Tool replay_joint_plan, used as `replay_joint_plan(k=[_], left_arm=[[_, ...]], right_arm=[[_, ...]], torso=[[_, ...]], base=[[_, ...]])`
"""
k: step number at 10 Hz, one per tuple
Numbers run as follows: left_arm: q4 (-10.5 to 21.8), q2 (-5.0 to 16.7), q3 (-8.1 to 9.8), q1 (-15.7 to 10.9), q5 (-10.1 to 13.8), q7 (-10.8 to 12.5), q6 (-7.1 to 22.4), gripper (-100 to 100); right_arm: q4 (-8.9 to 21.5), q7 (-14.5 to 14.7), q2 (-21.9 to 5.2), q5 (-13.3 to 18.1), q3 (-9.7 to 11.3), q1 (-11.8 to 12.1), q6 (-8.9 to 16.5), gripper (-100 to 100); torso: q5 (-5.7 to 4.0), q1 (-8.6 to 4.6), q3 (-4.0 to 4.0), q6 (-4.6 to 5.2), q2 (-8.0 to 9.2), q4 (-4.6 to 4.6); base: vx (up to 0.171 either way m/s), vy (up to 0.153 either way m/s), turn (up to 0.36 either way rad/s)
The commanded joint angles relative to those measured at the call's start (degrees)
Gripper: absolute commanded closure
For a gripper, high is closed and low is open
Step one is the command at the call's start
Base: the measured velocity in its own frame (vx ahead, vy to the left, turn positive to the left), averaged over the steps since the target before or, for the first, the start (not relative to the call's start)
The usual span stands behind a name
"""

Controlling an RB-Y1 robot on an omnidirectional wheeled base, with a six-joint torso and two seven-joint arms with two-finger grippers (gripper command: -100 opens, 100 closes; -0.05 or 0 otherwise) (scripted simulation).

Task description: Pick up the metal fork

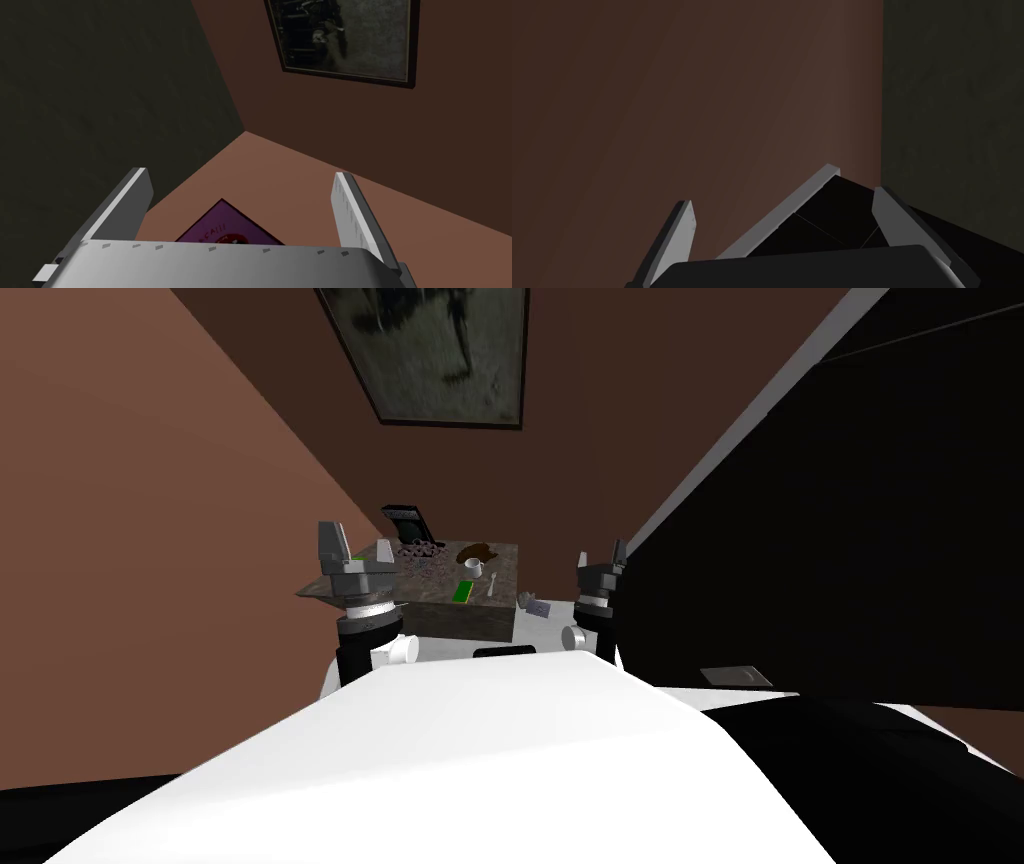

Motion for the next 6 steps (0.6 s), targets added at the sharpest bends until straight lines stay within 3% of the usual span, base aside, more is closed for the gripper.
replay_joint_plan(k=[1,3,4,6], left_arm=[[0.12,2.12,1.50,-0.36,0.61,1.02,2.30,-100],[0.27,3.96,3.75,-0.83,1.47,2.56,5.17,-100],[0.27,3.96,3.75,-0.83,1.47,2.56,5.77,-100],[0.50,5.66,6.86,-1.41,2.61,4.74,9.49,-100]], right_arm=[[0.00,0.00,0.00,0.00,0.00,0.00,0.00,0],[0.00,0.00,0.00,0.00,0.01,-0.02,0.00,0],[0.00,0.00,0.00,0.00,0.01,-0.02,0.00,0],[0.00,0.00,0.00,0.00,0.01,-0.02,0.00,0]], torso=[[0.00,0.00,0.00,0.00,0.00,0.00],[-0.01,-0.05,0.21,0.03,0.37,0.08],[-0.02,-0.07,0.27,0.03,0.47,0.10],[-0.02,-0.07,0.19,0.03,0.33,0.07]], base=[[-0.070,-0.018,-0.234],[-0.122,-0.020,-0.278],[-0.088,-0.015,-0.081],[-0.090,-0.040,-0.286]])
